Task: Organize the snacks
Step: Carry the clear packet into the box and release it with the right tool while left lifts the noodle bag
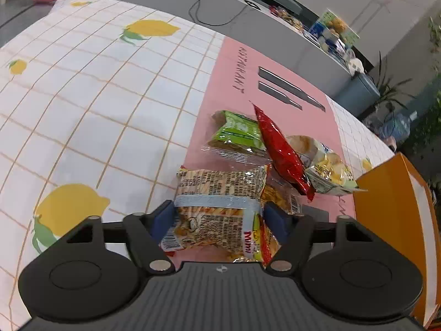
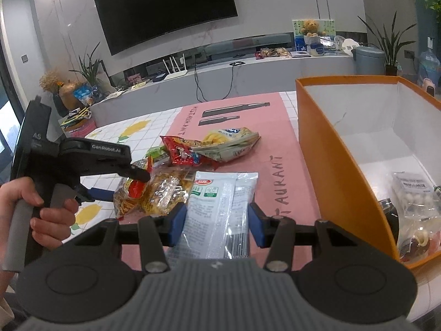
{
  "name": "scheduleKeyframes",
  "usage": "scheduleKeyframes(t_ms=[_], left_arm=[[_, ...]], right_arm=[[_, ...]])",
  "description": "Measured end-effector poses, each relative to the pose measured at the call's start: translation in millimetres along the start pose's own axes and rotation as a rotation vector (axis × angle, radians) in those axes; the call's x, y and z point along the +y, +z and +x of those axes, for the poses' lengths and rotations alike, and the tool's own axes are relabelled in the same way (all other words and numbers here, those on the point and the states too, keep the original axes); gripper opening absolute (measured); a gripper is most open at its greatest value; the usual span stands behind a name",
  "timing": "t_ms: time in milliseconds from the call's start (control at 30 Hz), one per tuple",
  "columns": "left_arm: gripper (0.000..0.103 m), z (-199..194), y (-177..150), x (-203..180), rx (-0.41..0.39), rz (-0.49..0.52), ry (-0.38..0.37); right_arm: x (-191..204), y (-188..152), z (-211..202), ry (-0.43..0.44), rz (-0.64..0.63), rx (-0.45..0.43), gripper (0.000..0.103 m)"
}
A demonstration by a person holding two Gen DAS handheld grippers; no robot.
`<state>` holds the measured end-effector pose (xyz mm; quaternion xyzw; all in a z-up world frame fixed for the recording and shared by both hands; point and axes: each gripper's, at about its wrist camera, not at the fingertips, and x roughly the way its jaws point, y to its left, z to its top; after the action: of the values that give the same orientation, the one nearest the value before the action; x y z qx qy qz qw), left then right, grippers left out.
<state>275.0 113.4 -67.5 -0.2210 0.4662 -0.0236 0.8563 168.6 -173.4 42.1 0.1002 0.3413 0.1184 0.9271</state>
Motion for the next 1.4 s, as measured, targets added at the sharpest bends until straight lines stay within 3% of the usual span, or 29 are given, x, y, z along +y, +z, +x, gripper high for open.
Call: scheduleKeyframes(t_ms=[67, 167, 333, 633, 867, 1000, 1233, 1400], left_arm=[[0.066, -1.7, 1.2, 3.2, -0.003, -0.013, -0.005], [0.06, -6.8, 1.5, 7.8, -0.011, -0.043, -0.031], [0.059, -18.3, -2.9, 4.1, -0.041, -0.035, -0.048], [0.059, -58.4, -9.1, -9.9, -0.18, -0.003, -0.007], [0.059, -97.6, -4.0, -40.0, -0.268, 0.055, -0.149], [0.059, -109.8, -9.6, -62.2, -0.284, 0.087, -0.222], [0.059, -98.6, -15.3, -97.9, -0.235, 0.101, -0.359], [0.059, -79.9, -22.8, -116.3, -0.176, 0.134, -0.4]], right_arm=[[-0.7, -0.1, 0.1, -0.005, 0.003, 0.0, 0.048], [-0.7, 0.5, -0.2, -0.01, 0.0, -0.002, 0.048], [0.1, 2.5, -4.3, -0.006, -0.008, -0.023, 0.048], [-4.2, 13.5, -20.6, 0.025, -0.002, -0.075, 0.048], [-29.1, 43.7, -52.8, 0.064, 0.073, -0.178, 0.048], [-58.5, 60.7, -73.7, 0.033, 0.097, -0.231, 0.048], [-112.4, 71.4, -87.3, -0.081, 0.123, -0.259, 0.048], [-140.0, 71.4, -63.8, -0.132, 0.141, -0.182, 0.048]])
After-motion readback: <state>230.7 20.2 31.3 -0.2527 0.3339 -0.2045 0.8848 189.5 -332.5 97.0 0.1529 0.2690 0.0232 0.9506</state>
